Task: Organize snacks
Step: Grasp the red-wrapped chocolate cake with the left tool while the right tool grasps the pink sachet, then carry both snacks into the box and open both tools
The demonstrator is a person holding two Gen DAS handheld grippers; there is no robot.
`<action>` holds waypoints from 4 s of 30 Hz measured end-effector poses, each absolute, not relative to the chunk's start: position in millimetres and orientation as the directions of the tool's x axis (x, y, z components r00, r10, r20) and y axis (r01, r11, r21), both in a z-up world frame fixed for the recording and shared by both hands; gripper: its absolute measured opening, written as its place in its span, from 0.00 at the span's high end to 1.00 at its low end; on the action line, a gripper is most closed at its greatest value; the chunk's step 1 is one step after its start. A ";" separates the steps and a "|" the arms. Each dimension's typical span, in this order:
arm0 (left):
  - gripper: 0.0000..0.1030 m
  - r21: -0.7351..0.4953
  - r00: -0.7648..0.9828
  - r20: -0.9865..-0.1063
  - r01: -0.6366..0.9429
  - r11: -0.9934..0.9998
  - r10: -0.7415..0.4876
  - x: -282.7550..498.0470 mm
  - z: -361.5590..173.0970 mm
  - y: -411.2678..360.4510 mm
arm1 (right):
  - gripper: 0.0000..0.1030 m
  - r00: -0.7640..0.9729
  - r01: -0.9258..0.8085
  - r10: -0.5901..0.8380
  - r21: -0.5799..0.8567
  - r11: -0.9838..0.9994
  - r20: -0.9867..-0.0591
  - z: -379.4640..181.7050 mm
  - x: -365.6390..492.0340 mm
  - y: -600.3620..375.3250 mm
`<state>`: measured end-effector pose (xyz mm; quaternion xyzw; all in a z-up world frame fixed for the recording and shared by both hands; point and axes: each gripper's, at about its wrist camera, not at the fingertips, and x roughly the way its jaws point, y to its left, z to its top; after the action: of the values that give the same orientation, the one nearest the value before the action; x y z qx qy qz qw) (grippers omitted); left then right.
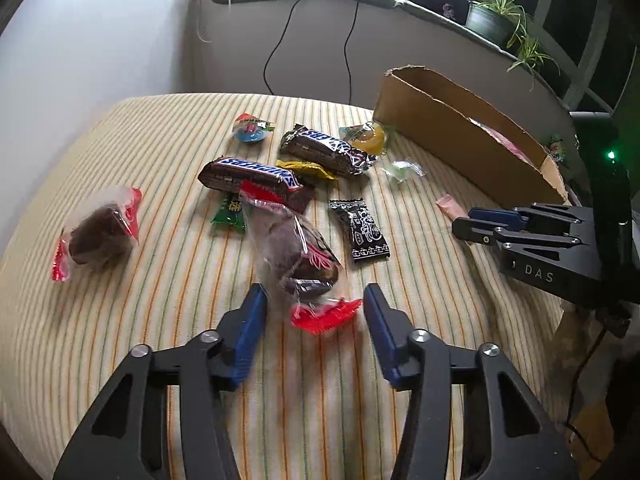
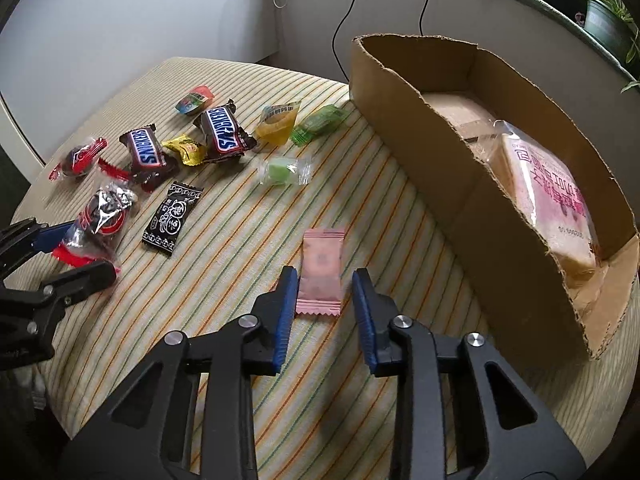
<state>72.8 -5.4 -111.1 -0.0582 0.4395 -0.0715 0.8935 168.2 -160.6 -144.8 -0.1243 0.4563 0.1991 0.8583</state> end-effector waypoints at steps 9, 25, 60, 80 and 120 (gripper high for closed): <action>0.39 -0.216 0.629 -0.752 0.049 0.975 -0.199 73.0 -99.1 6.4 | 0.77 0.501 -0.463 0.225 -0.040 0.886 -0.836 -142.8 164.4 -160.5; 0.66 -0.145 0.612 -0.778 0.047 0.988 -0.144 96.2 -111.4 7.8 | 0.78 0.493 -0.468 0.227 -0.036 0.883 -0.840 -144.5 168.2 -157.3; 0.66 -0.163 0.702 -0.648 0.248 0.955 -0.294 156.6 -33.2 -71.2 | 0.79 0.622 -0.390 0.281 0.022 0.921 -0.731 -65.3 174.5 -224.1; 0.66 -0.161 0.658 -0.665 0.337 0.927 -0.355 224.8 -35.1 -141.5 | 0.79 0.645 -0.261 0.190 0.021 0.965 -0.740 -64.2 228.7 -290.6; 0.58 -0.155 0.646 -0.671 0.358 0.921 -0.364 226.7 -31.6 -157.9 | 0.34 0.667 -0.178 0.128 0.010 0.984 -0.734 -66.3 223.2 -316.1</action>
<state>226.7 -157.9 -31.6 -0.0043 0.3706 -0.1989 0.9072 223.2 -316.1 -66.3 -0.0312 0.3994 0.0837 0.9124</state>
